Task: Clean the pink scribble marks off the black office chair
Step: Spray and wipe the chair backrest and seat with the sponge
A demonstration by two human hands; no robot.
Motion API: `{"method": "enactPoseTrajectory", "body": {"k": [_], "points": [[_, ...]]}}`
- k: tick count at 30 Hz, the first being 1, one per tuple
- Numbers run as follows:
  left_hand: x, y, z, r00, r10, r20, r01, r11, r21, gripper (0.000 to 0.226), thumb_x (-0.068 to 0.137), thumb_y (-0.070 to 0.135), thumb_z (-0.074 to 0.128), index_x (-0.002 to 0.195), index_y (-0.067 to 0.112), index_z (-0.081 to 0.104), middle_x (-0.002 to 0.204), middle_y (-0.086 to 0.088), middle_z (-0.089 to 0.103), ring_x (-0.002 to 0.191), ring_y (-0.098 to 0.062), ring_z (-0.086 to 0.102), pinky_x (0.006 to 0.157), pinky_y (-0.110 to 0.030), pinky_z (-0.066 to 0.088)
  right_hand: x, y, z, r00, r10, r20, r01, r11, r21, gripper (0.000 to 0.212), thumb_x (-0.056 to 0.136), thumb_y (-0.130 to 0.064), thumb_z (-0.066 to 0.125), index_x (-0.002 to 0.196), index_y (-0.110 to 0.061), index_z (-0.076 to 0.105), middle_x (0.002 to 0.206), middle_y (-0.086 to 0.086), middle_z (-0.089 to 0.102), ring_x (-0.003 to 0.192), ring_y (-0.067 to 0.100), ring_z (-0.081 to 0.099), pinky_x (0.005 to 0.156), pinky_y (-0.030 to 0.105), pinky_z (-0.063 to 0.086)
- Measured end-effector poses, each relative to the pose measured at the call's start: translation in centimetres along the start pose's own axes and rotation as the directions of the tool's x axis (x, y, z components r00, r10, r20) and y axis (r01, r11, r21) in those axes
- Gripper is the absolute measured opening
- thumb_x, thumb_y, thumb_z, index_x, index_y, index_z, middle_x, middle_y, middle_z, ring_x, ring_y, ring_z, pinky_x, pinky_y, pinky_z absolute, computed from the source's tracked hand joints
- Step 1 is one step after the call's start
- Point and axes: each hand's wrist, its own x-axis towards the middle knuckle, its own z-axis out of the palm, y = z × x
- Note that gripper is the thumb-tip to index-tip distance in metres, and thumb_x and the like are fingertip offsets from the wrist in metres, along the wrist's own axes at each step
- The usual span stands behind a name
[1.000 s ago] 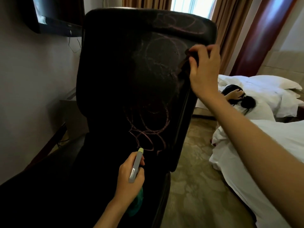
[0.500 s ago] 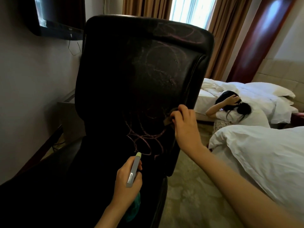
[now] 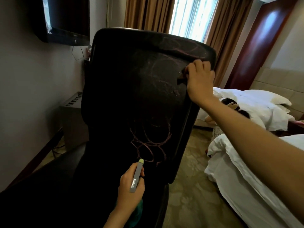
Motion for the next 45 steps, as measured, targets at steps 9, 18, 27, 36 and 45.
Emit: {"method": "enactPoseTrajectory", "body": {"k": [9,18,27,36,45], "points": [[0.1,-0.7,0.5,1.000,-0.017,0.015,0.016,0.999,0.034,0.031,0.085,-0.008,0.052,0.077,0.021,0.046,0.066,-0.001,0.045,0.053,-0.019,0.042,0.046,-0.027,0.033,-12.4,-3.4,2.4,0.983,-0.185,0.013,0.182,0.974,0.132,0.026,0.082,-0.015,0.047,0.104,-0.006,0.057,0.117,0.017,0.053,0.100,0.034,0.044,0.068,0.039,0.038],[0.3,-0.5,1.0,0.996,-0.078,0.049,0.071,0.989,0.130,0.031,0.089,-0.003,0.054,0.083,0.027,0.046,0.075,-0.001,0.048,0.058,-0.020,0.041,0.055,-0.020,0.027,1.3,-0.6,-2.8,0.980,-0.094,-0.173,0.138,0.955,0.263,0.021,0.086,-0.014,0.058,0.105,-0.007,0.059,0.107,0.014,0.056,0.098,0.033,0.048,0.081,0.036,0.036],[1.3,-0.1,0.9,0.980,-0.193,0.054,0.184,0.973,0.136,0.049,0.088,-0.003,0.053,0.082,0.043,0.036,0.074,0.005,0.047,0.060,-0.014,0.045,0.055,-0.017,0.032,-0.7,-2.8,2.3,0.982,-0.170,-0.080,0.170,0.985,-0.006,0.017,0.089,-0.019,0.050,0.101,-0.009,0.057,0.109,0.013,0.056,0.091,0.035,0.048,0.069,0.041,0.034],[1.5,0.8,0.3,0.985,-0.167,0.041,0.162,0.982,0.100,0.041,0.087,-0.007,0.053,0.080,0.032,0.044,0.077,-0.002,0.049,0.061,-0.017,0.045,0.055,-0.019,0.032,-11.8,-6.6,3.3,0.865,-0.476,0.160,0.455,0.877,0.155,0.040,0.064,-0.013,0.073,0.102,-0.013,0.062,0.107,0.012,0.058,0.092,0.031,0.050,0.068,0.036,0.043],[5.5,1.6,-3.7,0.993,-0.117,0.011,0.117,0.993,0.000,0.031,0.088,-0.011,0.053,0.089,0.021,0.054,0.081,-0.012,0.054,0.062,-0.035,0.045,0.054,-0.024,0.031,8.2,-3.6,0.4,0.991,-0.091,-0.094,0.106,0.982,0.158,0.023,0.093,-0.018,0.050,0.111,-0.007,0.058,0.113,0.019,0.052,0.098,0.037,0.045,0.078,0.044,0.039]]}}
